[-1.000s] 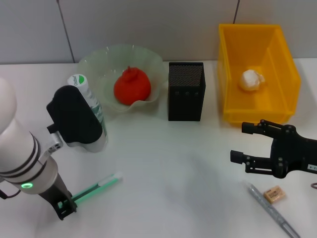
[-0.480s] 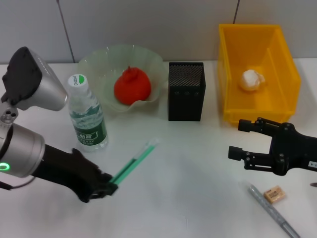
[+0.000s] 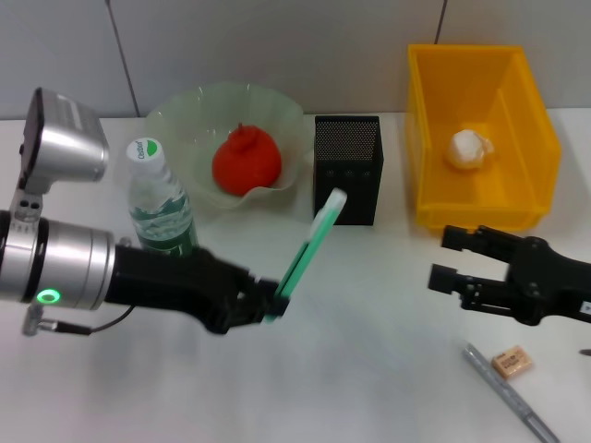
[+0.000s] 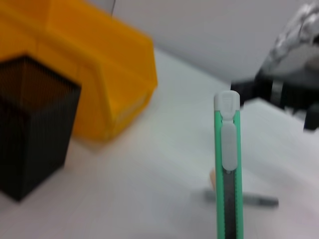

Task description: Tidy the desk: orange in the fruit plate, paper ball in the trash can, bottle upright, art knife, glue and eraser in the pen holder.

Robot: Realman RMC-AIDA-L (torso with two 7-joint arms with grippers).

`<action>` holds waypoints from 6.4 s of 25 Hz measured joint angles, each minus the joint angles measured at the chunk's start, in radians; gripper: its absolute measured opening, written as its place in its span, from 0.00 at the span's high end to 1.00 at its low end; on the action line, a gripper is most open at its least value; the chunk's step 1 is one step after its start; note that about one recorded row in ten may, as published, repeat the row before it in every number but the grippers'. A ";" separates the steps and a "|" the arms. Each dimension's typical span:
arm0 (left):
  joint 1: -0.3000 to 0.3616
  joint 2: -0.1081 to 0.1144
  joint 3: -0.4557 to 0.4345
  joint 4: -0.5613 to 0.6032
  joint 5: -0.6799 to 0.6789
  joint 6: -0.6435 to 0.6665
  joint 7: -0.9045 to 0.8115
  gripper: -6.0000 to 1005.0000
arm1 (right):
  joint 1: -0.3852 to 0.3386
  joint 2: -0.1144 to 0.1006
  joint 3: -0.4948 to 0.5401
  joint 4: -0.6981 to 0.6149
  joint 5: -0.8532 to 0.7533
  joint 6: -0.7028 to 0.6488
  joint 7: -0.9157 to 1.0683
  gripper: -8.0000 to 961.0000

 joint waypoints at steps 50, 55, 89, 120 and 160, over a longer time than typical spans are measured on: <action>-0.207 -0.011 0.681 -0.142 -0.568 -1.344 0.010 0.81 | -0.078 -0.027 0.115 0.029 -0.026 0.039 -0.032 0.13; -0.213 -0.011 0.690 -0.175 -0.569 -1.351 0.003 0.81 | -0.073 -0.027 0.114 0.029 -0.026 0.038 -0.032 0.13; -0.238 -0.011 0.778 -0.234 -0.603 -1.376 0.009 0.81 | -0.063 -0.024 0.114 0.029 -0.026 0.046 -0.033 0.13; 0.138 -0.003 0.553 0.165 -0.617 -0.865 0.276 0.36 | -0.052 -0.023 0.114 0.027 -0.026 0.042 -0.034 0.13; 0.265 0.052 -0.181 -0.308 -0.331 0.286 0.717 0.30 | 0.396 0.017 -0.526 -0.739 -1.116 -0.257 1.163 0.13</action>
